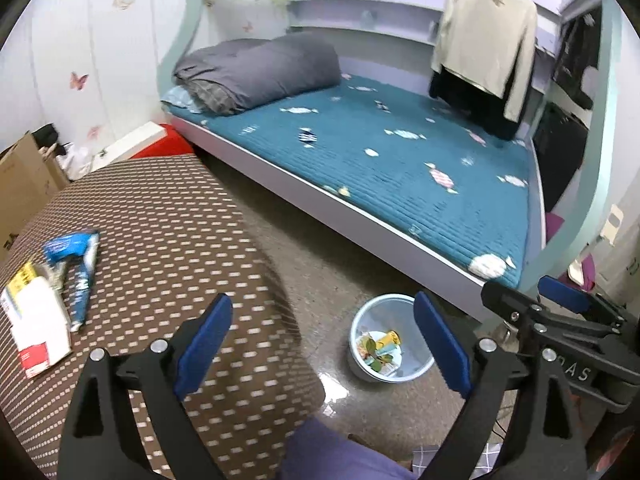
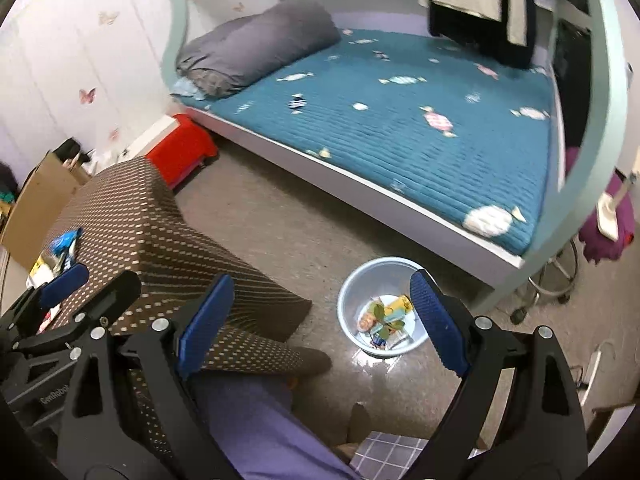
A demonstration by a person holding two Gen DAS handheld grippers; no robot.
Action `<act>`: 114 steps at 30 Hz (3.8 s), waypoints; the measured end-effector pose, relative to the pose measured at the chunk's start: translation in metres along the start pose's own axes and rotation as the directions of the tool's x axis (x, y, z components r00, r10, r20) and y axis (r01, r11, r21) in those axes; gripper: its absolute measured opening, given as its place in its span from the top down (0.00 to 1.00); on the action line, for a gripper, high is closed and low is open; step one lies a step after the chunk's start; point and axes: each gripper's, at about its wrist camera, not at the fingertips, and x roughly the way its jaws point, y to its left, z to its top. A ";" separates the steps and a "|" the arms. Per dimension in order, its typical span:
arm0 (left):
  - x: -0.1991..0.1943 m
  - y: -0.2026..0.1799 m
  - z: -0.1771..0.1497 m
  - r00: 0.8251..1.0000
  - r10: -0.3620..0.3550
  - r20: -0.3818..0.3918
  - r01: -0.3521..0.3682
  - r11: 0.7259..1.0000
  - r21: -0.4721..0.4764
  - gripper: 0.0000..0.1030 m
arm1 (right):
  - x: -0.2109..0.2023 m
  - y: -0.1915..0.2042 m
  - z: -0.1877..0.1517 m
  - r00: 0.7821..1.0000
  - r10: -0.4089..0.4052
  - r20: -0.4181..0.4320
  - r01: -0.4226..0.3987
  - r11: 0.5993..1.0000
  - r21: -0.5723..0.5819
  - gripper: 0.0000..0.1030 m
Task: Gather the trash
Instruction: 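Move both open tools back over the table trash, then grasp the white-and-red box with the left tool, then grasp the blue-and-white wrapper strip with the right tool while the left tool holds the box, then carry box and strip over the blue bucket and open both tools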
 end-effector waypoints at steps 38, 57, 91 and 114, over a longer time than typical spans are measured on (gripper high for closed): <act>-0.032 0.299 -0.077 0.983 0.146 -0.108 -0.180 0.860 -0.478 0.11 | 0.051 0.252 -0.027 0.966 0.195 -0.170 -0.252 0.857 -0.450 0.14; -0.078 0.289 -0.065 0.909 0.416 -0.022 -0.401 0.859 -0.318 0.65 | 0.063 0.267 -0.029 0.962 0.190 -0.196 -0.263 0.835 -0.484 0.14; -0.116 0.282 -0.057 0.876 0.481 0.001 -0.448 0.816 -0.364 0.65 | 0.058 0.279 0.005 0.933 0.294 -0.209 -0.359 0.815 -0.455 0.90; -0.043 0.117 0.003 0.973 0.220 0.070 -0.208 0.967 -0.147 0.65 | 0.016 0.122 0.026 0.973 0.214 -0.089 -0.231 0.935 -0.268 0.90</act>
